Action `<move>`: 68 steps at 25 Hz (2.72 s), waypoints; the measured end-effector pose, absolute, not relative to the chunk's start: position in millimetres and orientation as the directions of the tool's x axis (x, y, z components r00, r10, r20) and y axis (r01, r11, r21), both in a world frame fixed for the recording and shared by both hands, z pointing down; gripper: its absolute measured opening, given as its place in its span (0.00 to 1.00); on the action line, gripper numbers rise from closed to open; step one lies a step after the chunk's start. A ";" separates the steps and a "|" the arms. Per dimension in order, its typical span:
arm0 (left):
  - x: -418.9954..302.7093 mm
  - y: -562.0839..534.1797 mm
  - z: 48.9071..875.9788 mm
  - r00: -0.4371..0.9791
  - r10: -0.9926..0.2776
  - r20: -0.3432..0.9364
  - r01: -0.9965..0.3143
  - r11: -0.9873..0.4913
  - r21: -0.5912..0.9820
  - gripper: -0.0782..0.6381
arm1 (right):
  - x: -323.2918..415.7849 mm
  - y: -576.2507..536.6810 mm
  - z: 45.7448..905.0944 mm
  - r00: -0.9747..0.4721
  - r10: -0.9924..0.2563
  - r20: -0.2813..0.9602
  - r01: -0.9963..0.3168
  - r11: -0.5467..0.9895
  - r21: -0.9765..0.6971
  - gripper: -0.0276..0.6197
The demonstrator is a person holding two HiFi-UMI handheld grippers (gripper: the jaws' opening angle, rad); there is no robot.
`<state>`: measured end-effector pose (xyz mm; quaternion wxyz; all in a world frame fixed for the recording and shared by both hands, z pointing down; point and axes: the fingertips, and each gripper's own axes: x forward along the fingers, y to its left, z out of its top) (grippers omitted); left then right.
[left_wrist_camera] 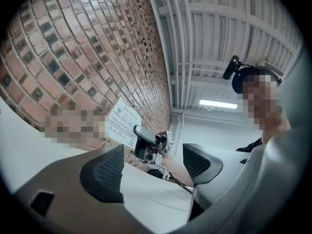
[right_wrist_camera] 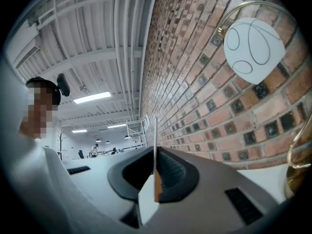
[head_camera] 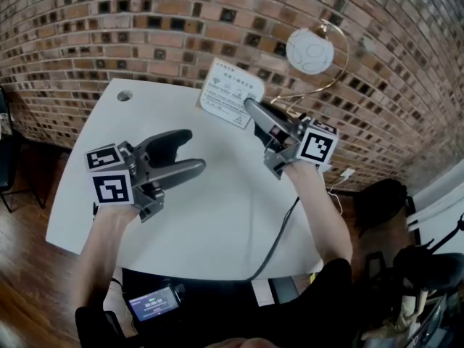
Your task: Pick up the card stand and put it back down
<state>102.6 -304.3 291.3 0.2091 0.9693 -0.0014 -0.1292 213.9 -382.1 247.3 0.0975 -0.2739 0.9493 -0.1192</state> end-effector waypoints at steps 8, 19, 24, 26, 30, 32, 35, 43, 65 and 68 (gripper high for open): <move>118.0 -326.6 294.1 0.976 -0.015 -0.217 0.074 -0.916 0.394 0.63 | 223.7 -407.5 255.6 -0.843 -0.530 -0.091 -0.498 0.834 -0.239 0.08; 138.9 -350.5 314.2 0.966 0.015 -0.256 0.121 -0.906 0.405 0.63 | 235.6 -452.3 277.4 -0.849 -0.527 -0.051 -0.508 0.837 -0.202 0.08; 139.4 -346.5 315.0 0.964 0.025 -0.265 0.133 -0.908 0.397 0.63 | 242.7 -474.0 293.9 -0.852 -0.521 -0.047 -0.501 0.838 -0.216 0.08; 140.6 -345.4 314.7 0.962 0.028 -0.272 0.139 -0.906 0.400 0.63 | 245.3 -481.6 300.7 -0.854 -0.518 -0.046 -0.496 0.838 -0.226 0.08; 141.0 -347.4 320.6 0.965 0.019 -0.262 0.129 -0.904 0.408 0.63 | 248.9 -495.4 315.1 -0.858 -0.513 -0.038 -0.489 0.835 -0.252 0.08; 140.3 -348.8 322.7 0.966 0.014 -0.260 0.124 -0.903 0.412 0.63 | 250.7 -501.8 321.9 -0.857 -0.515 -0.031 -0.490 0.831 -0.265 0.08; 139.4 -351.3 326.2 0.967 0.007 -0.254 0.116 -0.902 0.417 0.63 | 250.8 -512.4 331.9 -0.853 -0.521 -0.013 -0.498 0.822 -0.276 0.08; 139.7 -350.1 331.3 0.971 0.009 -0.239 0.109 -0.905 0.411 0.63 | 227.8 -548.7 357.4 -0.849 -0.523 0.074 -0.523 0.812 -0.261 0.08; 132.5 -355.7 332.3 0.966 -0.006 -0.259 0.116 -0.883 0.455 0.63 | 232.4 -587.5 382.2 -0.840 -0.525 0.138 -0.543 0.804 -0.242 0.10; 132.0 -355.9 332.8 0.967 -0.008 -0.256 0.114 -0.882 0.458 0.63 | 237.5 -590.0 388.3 -0.816 -0.553 0.169 -0.578 0.786 -0.220 0.12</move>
